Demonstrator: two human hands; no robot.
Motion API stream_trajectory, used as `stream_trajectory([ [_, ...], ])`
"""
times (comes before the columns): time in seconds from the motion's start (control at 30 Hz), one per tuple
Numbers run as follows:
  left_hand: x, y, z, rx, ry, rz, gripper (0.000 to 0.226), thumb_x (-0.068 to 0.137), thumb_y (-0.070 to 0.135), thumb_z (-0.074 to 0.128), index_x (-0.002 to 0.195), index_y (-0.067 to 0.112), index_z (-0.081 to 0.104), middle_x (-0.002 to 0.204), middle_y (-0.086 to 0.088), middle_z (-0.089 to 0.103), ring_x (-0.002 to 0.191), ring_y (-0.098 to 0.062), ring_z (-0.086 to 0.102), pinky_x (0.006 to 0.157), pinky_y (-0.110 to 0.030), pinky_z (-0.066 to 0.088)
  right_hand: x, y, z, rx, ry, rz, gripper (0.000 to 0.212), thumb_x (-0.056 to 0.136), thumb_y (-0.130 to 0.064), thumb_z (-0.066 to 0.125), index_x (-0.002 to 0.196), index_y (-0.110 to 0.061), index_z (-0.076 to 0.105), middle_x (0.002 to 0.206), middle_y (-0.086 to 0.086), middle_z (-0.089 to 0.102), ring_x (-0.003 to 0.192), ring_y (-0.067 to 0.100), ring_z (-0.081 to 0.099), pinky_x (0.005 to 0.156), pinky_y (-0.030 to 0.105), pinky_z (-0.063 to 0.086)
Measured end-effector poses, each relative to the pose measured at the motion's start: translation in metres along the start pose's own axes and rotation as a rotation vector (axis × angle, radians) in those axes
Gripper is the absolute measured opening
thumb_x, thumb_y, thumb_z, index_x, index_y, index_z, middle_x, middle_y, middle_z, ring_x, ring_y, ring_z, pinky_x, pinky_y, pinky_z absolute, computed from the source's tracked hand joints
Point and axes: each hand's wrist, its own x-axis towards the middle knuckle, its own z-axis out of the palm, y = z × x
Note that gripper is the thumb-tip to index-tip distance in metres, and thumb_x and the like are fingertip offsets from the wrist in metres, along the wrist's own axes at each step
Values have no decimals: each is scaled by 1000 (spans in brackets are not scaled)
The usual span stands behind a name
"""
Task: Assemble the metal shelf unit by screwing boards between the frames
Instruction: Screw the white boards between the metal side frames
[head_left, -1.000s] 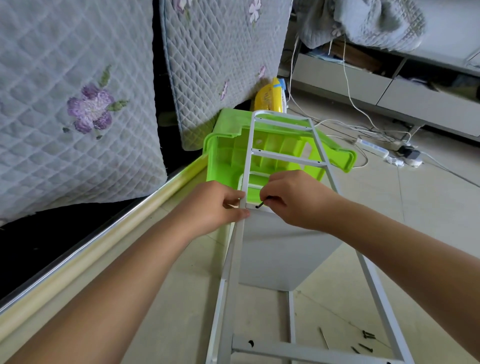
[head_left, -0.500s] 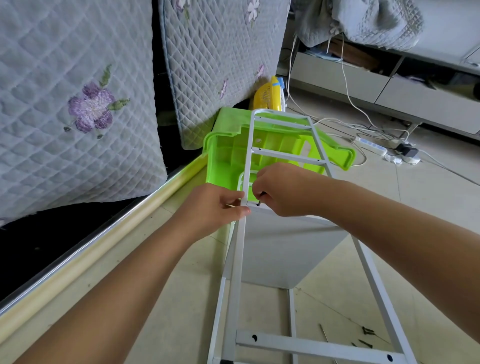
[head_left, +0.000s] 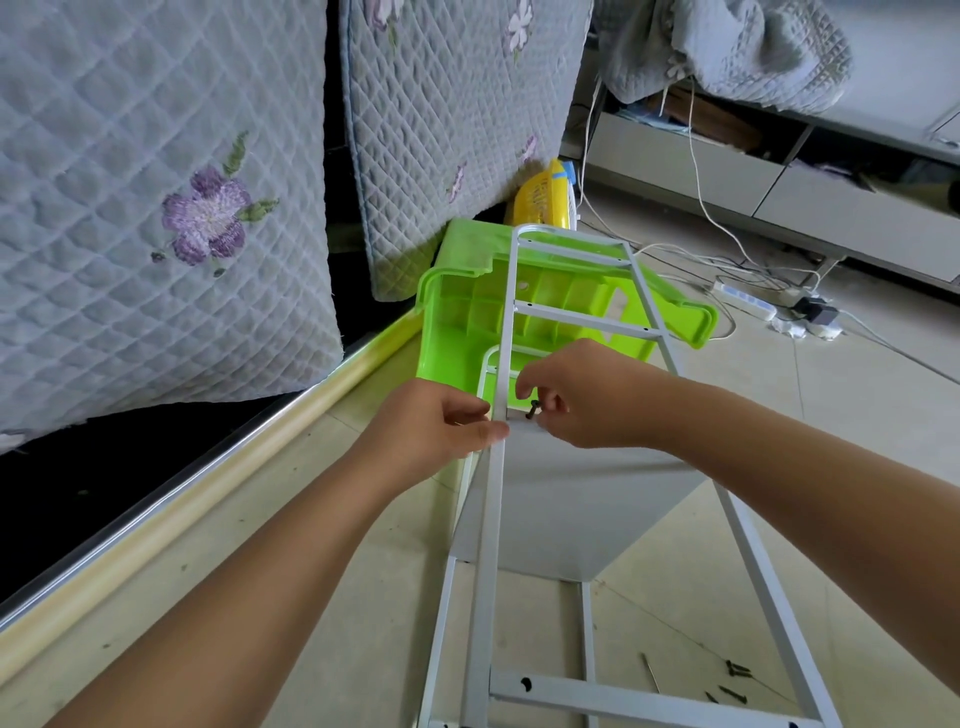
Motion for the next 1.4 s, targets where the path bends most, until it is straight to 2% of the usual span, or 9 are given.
stream_trajectory([
  [0.2, -2, 6, -2, 170, 2, 18, 48, 77, 26, 73, 120, 8, 61, 106, 5, 64, 96, -10, 62, 84, -24, 45, -23, 22, 1, 119, 86, 84, 31, 86, -8, 51, 115, -13, 61, 82, -3, 57, 79, 11, 49, 71, 20, 38],
  [0.4, -6, 39, 13, 663, 44, 292, 58, 85, 28, 64, 138, 16, 43, 144, -1, 42, 131, -15, 39, 102, -21, 28, -79, 73, 35, 368, 453, 389, 22, 85, 1, 54, 102, -1, 68, 98, 11, 67, 80, 11, 50, 77, 14, 39],
  [0.6, -12, 67, 84, 999, -290, 471, 63, 96, 44, 36, 147, 13, 19, 154, -2, 21, 141, -16, 21, 109, -28, 23, -129, 92, 85, 809, 588, 612, 27, 87, 9, 44, 96, -2, 67, 87, 4, 60, 82, 18, 56, 78, 30, 49],
  [0.73, -7, 72, 115, 1231, -356, 436, 65, 97, 46, 25, 148, 10, 10, 153, -9, 21, 139, -23, 24, 109, -34, 25, -157, 106, 154, 983, 361, 861, 25, 91, 2, 41, 100, 0, 64, 89, 7, 61, 72, 12, 55, 58, 14, 46],
  [0.87, -8, 75, 130, 1328, -319, 330, 57, 100, 39, 21, 146, 6, 15, 150, -13, 26, 136, -28, 28, 107, -39, 27, -170, 98, 237, 683, -232, 894, 26, 91, -15, 46, 109, -3, 60, 95, 7, 58, 81, 15, 50, 54, 16, 35],
  [0.97, -8, 77, 140, 1312, -303, 282, 54, 100, 37, 21, 141, 1, 22, 147, -17, 27, 137, -31, 25, 109, -42, 24, -172, 73, 287, 573, -402, 935, 21, 90, -21, 46, 107, -11, 54, 105, 9, 57, 93, 19, 54, 61, 21, 39],
  [1.13, -10, 68, 142, 1284, -275, 285, 60, 100, 37, 18, 147, 3, 2, 156, -14, 3, 144, -26, 2, 117, -41, 6, -174, 46, 304, 628, -295, 1079, 28, 94, -7, 34, 119, -8, 47, 120, 8, 54, 106, 22, 55, 75, 24, 40],
  [1.27, -9, 67, 136, 1245, -314, 297, 59, 101, 36, 17, 148, 6, -3, 157, -10, -5, 145, -22, -5, 116, -37, 0, -160, 65, 280, 668, -182, 1116, 7, 90, -2, 43, 90, -9, 43, 93, 5, 52, 89, 23, 50, 63, 26, 40],
  [1.4, -7, 68, 132, 1226, -272, 273, 58, 101, 35, 20, 147, 2, 6, 156, -13, 6, 144, -24, 6, 116, -37, 8, -138, 78, 217, 846, 293, 1187, 5, 95, -7, 32, 92, -5, 35, 87, 11, 48, 79, 24, 44, 67, 30, 35],
])
